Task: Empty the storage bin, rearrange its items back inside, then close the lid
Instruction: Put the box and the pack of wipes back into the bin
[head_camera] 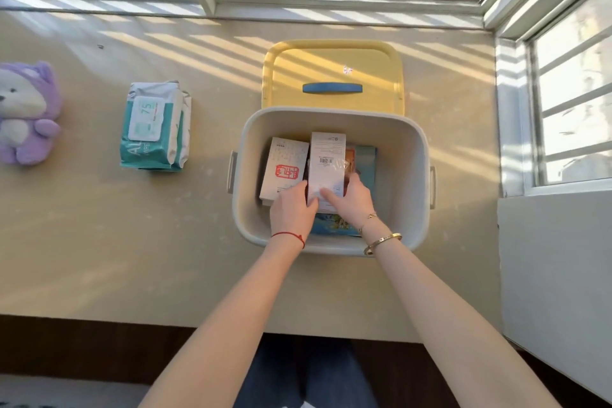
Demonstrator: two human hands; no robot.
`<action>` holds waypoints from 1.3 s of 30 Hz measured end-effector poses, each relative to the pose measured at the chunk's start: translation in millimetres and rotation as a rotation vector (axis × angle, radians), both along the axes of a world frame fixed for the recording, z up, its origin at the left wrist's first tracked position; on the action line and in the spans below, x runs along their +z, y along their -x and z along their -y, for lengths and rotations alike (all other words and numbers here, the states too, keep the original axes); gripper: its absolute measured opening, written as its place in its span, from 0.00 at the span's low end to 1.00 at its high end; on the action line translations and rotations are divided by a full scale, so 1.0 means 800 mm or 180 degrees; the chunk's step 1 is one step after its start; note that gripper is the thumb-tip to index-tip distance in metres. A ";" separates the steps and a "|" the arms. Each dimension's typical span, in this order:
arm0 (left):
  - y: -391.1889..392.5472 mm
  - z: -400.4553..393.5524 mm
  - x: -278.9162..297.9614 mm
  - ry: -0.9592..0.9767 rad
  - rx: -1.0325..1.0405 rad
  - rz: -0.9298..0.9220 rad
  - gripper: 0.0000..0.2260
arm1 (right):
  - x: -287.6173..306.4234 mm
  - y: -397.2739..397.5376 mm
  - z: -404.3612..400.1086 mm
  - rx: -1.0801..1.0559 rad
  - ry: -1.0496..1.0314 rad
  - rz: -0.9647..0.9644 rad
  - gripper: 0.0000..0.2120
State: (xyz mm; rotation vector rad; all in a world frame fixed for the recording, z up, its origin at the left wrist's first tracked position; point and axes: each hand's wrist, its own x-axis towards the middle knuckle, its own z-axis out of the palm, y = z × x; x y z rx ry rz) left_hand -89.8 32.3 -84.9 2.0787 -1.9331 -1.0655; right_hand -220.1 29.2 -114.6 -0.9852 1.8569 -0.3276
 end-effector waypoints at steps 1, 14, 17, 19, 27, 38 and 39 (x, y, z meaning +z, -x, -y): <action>-0.003 -0.001 0.004 0.0083 0.0005 0.0031 0.07 | -0.001 0.000 -0.001 0.0015 0.0053 -0.0063 0.27; -0.080 -0.006 0.080 0.1214 -0.0295 0.0145 0.13 | 0.094 0.013 -0.038 0.1069 0.1906 -0.1477 0.18; -0.112 -0.012 0.105 0.1593 -0.0249 0.0172 0.11 | 0.122 0.005 -0.044 0.1243 0.2128 -0.1552 0.17; -0.137 -0.018 0.123 0.1768 -0.0194 0.0242 0.12 | 0.139 -0.006 -0.047 0.1369 0.2215 -0.1595 0.17; -0.250 -0.045 0.164 0.2010 0.0228 0.0364 0.12 | 0.187 -0.079 -0.048 0.1488 0.2481 -0.1451 0.16; -0.446 0.004 0.153 0.1897 0.0233 0.0446 0.13 | 0.188 -0.268 -0.008 0.1128 0.2486 -0.1497 0.15; -0.465 0.013 0.150 0.1869 0.0200 0.0449 0.13 | 0.185 -0.287 -0.003 0.1103 0.2457 -0.1515 0.16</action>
